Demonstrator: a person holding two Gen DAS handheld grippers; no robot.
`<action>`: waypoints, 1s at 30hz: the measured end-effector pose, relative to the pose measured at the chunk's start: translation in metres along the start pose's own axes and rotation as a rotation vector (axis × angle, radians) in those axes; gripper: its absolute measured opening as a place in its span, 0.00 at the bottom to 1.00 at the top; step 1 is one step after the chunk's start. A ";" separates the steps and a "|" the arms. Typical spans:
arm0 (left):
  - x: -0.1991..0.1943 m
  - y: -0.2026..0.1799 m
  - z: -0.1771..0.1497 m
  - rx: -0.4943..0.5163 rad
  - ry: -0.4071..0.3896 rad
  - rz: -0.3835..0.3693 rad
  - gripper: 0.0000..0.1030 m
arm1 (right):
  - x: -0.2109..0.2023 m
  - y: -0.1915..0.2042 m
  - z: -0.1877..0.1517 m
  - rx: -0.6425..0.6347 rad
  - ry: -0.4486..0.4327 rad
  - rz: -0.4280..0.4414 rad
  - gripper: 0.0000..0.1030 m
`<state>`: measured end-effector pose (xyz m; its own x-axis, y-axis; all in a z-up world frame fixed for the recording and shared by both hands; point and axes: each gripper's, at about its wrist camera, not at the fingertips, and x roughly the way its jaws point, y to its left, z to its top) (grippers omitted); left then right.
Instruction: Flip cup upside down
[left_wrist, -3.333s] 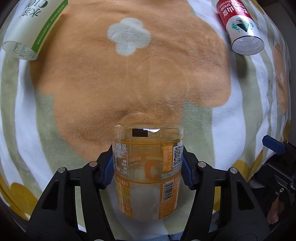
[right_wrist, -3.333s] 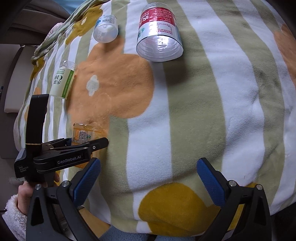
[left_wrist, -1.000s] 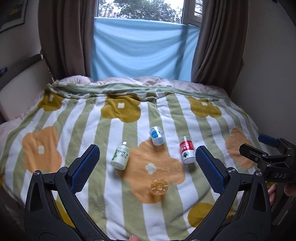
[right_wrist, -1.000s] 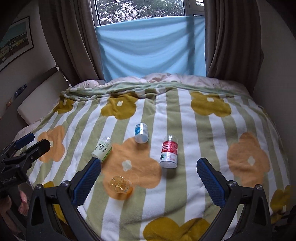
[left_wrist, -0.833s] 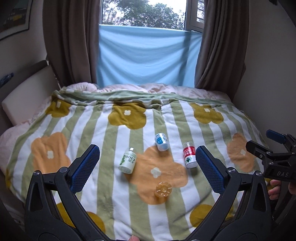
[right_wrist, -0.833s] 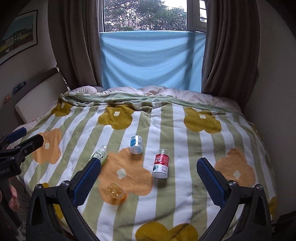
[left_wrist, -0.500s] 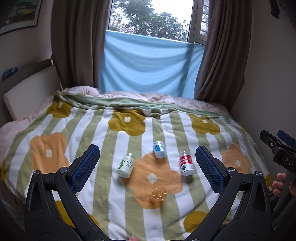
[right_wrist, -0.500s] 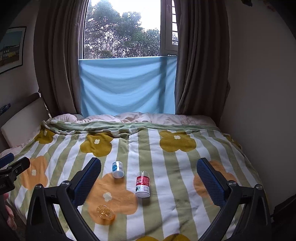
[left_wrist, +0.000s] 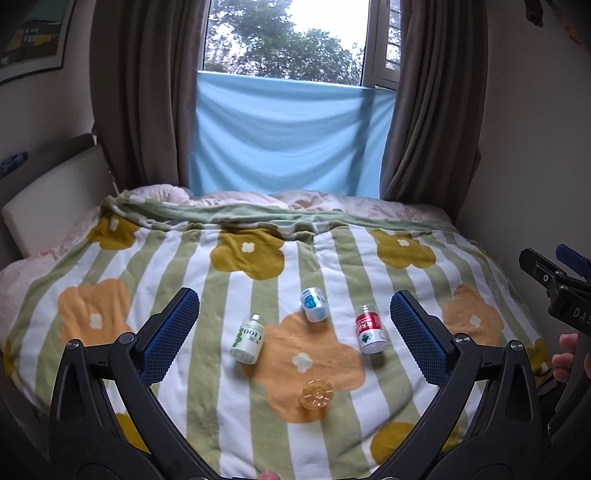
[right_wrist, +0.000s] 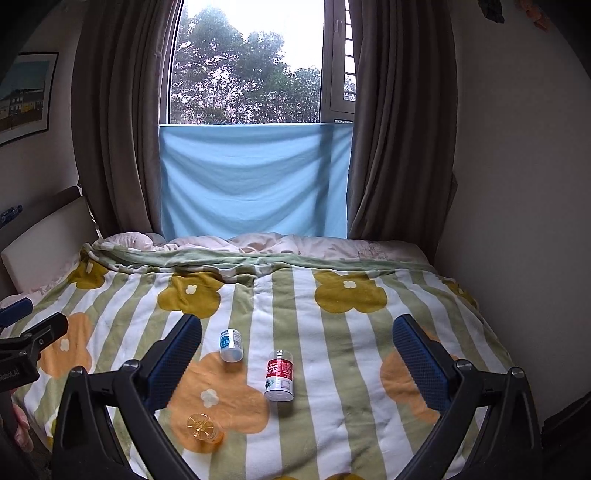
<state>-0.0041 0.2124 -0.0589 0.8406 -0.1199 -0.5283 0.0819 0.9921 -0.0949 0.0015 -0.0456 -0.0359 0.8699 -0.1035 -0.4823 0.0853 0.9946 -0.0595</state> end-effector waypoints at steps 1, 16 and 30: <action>0.000 0.001 0.000 -0.001 0.001 -0.002 1.00 | 0.000 0.000 0.000 -0.001 -0.001 0.000 1.00; -0.001 0.005 -0.002 -0.001 -0.001 0.010 1.00 | 0.003 0.006 0.002 -0.016 0.001 0.033 1.00; -0.002 -0.003 -0.001 0.028 -0.009 0.009 1.00 | 0.004 0.010 0.001 -0.019 0.003 0.038 1.00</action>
<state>-0.0065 0.2093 -0.0585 0.8462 -0.1107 -0.5212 0.0890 0.9938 -0.0667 0.0059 -0.0362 -0.0374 0.8710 -0.0658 -0.4869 0.0431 0.9974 -0.0577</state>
